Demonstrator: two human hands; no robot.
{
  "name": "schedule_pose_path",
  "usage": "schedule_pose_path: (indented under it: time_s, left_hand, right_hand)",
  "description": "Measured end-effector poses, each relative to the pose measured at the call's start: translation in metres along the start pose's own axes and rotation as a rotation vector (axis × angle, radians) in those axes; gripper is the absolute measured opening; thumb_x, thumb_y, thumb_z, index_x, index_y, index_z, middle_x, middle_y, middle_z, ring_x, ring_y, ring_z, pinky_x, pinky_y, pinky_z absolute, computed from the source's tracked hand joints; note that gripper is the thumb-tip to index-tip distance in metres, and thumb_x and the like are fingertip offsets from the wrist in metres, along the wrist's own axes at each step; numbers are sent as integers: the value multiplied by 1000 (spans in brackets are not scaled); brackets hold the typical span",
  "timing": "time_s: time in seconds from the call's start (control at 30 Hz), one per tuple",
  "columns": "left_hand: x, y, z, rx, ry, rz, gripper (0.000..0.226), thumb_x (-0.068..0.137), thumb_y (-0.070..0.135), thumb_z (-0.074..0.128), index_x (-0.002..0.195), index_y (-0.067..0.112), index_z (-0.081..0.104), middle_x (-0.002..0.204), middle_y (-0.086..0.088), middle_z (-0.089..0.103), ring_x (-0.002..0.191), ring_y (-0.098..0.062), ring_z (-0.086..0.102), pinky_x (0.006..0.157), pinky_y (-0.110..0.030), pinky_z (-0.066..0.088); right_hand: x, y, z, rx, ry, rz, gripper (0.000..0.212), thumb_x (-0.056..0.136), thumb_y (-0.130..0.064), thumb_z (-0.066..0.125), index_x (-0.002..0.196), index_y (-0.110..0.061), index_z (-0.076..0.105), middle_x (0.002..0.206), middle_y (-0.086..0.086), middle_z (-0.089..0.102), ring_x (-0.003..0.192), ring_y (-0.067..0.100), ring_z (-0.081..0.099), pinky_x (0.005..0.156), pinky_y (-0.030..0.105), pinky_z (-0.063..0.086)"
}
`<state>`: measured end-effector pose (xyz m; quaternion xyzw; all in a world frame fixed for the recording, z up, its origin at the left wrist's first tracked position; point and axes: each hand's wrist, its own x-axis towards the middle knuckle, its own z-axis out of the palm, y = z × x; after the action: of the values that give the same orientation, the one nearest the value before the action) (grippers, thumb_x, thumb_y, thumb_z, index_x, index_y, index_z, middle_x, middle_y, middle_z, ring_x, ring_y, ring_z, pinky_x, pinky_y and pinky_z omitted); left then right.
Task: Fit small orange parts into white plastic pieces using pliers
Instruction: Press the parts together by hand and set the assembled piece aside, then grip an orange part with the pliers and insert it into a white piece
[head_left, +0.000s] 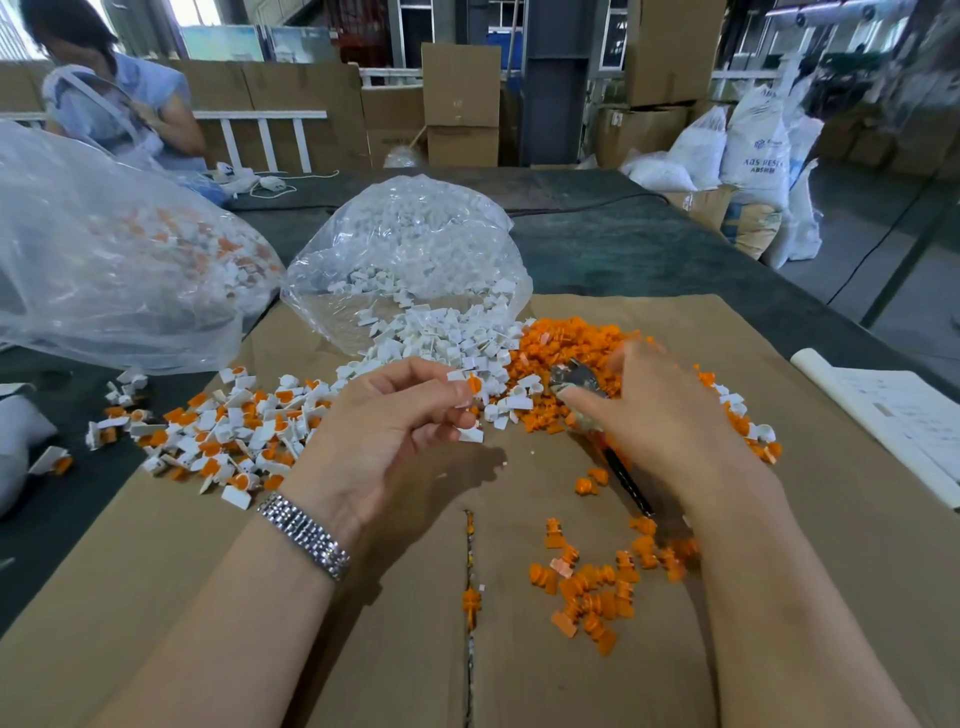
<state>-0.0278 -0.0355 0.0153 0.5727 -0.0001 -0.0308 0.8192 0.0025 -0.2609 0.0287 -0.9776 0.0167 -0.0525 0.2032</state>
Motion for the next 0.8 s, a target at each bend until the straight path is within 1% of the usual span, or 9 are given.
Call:
schedule_pose_path:
  time_s: [0.1,0.17,0.27,0.4,0.53,0.6,0.63,0.7,0.8]
  left_hand:
    - [1,1,-3,-11,3,6,13,67,8,84,75,13,74,76,-10,70,67,-20,70,58,-20,56]
    - [2,1,-4,-3,6,19,14,65,11,85,75,14,76,76,-10,70,68,-19,70,57,-20,56]
    - [2,0,-4,-5,9,39,15,63,12,86,75,15,77,77,-10,71,68,-19,71,58,-20,56]
    - [2,1,-3,-1,35,57,19,59,16,89,74,16,77,80,-10,72,68,-19,71,59,-20,57]
    - [3,0,-2,-56,66,73,11,67,10,84,71,17,77,77,-9,72,68,-17,71,59,-20,56]
    - [3,1,-1,-100,94,76,11,70,7,82,72,17,76,80,-9,73,69,-17,71,59,-19,55]
    - [3,1,0,-124,103,78,11,70,8,82,75,15,75,84,-10,74,70,-17,71,59,-20,56]
    - [3,1,2,-152,120,88,17,69,9,82,82,13,72,88,-10,76,71,-17,72,59,-19,56]
    - [2,1,3,-159,148,103,20,70,10,82,87,11,70,85,-7,75,72,-15,72,59,-18,55]
  right_hand:
    - [3,8,2,-168,-145,145,57,83,-65,68,84,-14,43,95,9,42,89,27,39,77,43,32]
    - [2,7,3,-180,-173,127,54,84,-62,70,76,-16,42,91,9,45,88,28,45,76,44,36]
    - [-1,3,4,-222,-164,83,48,83,-54,73,82,-16,45,96,9,51,96,30,53,77,44,42]
    - [-1,1,4,-157,-98,44,36,90,-50,64,79,-20,47,94,8,55,90,28,54,65,35,37]
    - [-4,-7,-4,87,-73,-61,27,97,-39,52,82,-17,55,78,5,57,68,20,55,55,36,34]
    - [-8,-14,-13,288,-129,-117,26,99,-33,54,80,-16,58,71,5,60,59,17,58,56,39,45]
    - [-12,-17,-17,356,-189,-139,26,100,-32,55,82,-15,62,71,4,63,58,13,62,57,34,50]
    - [-21,-25,-19,414,-354,-179,30,102,-35,55,86,-12,64,71,1,65,59,7,62,56,23,50]
    - [-30,-34,-16,319,-487,-249,39,104,-40,50,95,-4,63,85,14,68,72,20,60,67,35,46]
